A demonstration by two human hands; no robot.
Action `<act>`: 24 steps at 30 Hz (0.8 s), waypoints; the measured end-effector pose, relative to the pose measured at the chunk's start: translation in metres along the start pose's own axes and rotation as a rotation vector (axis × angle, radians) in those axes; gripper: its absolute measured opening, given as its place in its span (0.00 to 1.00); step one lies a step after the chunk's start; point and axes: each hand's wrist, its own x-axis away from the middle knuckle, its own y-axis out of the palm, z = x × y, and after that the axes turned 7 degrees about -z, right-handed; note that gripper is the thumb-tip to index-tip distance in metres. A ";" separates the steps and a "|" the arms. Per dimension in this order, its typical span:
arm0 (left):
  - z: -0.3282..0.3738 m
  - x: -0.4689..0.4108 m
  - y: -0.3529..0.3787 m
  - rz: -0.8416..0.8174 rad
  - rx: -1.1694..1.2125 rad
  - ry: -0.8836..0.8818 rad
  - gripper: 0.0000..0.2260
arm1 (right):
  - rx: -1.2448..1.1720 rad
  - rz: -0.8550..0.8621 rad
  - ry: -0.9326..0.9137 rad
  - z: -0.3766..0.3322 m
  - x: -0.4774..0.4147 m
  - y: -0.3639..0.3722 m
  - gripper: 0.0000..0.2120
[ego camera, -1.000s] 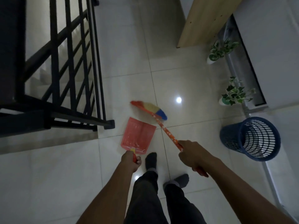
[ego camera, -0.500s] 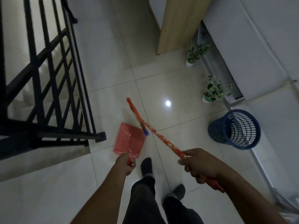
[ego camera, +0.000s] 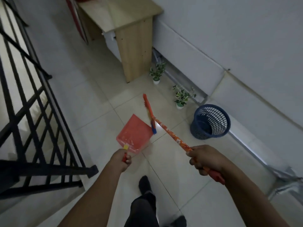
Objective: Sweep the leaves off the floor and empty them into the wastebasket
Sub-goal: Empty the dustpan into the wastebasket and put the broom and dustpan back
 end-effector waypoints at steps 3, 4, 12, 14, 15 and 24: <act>-0.003 0.030 0.034 -0.062 -0.057 0.039 0.09 | -0.080 0.041 -0.077 0.023 0.046 -0.020 0.04; -0.004 0.040 0.048 -0.080 -0.075 0.057 0.09 | -0.100 0.060 -0.102 0.031 0.062 -0.027 0.04; -0.032 0.117 0.167 -0.232 -0.285 0.185 0.10 | -0.170 0.213 -0.271 0.102 0.166 -0.086 0.08; -0.051 0.133 0.191 -0.252 -0.358 0.218 0.09 | -0.163 0.267 -0.294 0.119 0.184 -0.094 0.08; -0.061 0.140 0.202 -0.265 -0.391 0.230 0.09 | -0.159 0.296 -0.305 0.128 0.193 -0.096 0.09; -0.131 0.149 0.294 -0.304 -0.698 0.343 0.10 | -0.206 0.468 -0.285 0.187 0.235 -0.113 0.06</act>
